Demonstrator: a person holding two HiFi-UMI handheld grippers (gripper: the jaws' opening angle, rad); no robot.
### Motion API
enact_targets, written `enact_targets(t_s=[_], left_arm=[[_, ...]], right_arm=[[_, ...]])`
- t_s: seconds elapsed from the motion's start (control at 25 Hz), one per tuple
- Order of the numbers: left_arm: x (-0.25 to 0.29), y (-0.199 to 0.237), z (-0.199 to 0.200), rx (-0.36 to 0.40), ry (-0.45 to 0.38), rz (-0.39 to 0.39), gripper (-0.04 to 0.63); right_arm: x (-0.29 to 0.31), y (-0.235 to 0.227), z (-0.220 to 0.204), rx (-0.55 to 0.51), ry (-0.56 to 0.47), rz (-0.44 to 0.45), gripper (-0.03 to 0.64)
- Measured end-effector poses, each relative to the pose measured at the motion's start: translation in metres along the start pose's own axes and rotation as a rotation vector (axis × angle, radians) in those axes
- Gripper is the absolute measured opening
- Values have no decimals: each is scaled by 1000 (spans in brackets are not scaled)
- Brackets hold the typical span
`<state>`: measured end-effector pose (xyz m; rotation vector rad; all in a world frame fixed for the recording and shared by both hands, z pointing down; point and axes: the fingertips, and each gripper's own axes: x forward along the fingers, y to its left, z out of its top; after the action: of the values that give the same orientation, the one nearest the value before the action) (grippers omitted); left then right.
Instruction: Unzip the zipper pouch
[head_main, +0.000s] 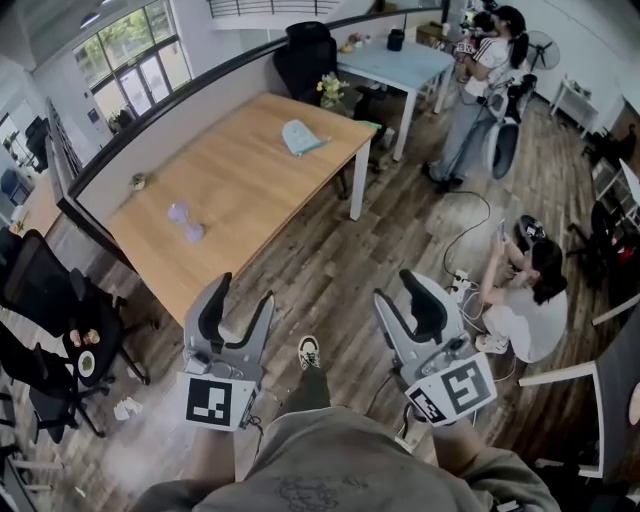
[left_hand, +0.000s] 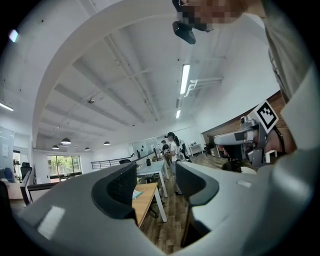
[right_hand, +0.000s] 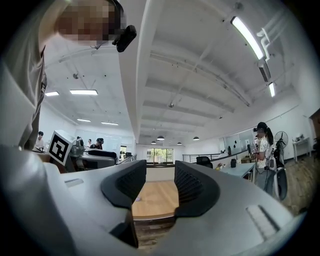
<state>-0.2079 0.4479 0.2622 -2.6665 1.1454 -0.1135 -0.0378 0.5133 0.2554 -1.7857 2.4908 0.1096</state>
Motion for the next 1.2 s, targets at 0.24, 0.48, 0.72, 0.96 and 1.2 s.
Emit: enact_targets(t_s=[0.24, 0.48, 0.72, 0.96, 1.2], left_arm=[[61, 42, -23, -14, 55, 27, 217], [131, 106, -36, -20, 64, 5, 216], [195, 171, -47, -24, 63, -3, 216], [243, 214, -63, -24, 71, -14, 216], [285, 234, -76, -37, 82, -13, 216]], right_arm=[[66, -34, -14, 77, 38, 33, 161], [154, -67, -19, 80, 66, 22, 161], [238, -95, -25, 62, 88, 0, 161], [300, -113, -35, 56, 104, -3, 161], [343, -143, -52, 73, 127, -8, 161]])
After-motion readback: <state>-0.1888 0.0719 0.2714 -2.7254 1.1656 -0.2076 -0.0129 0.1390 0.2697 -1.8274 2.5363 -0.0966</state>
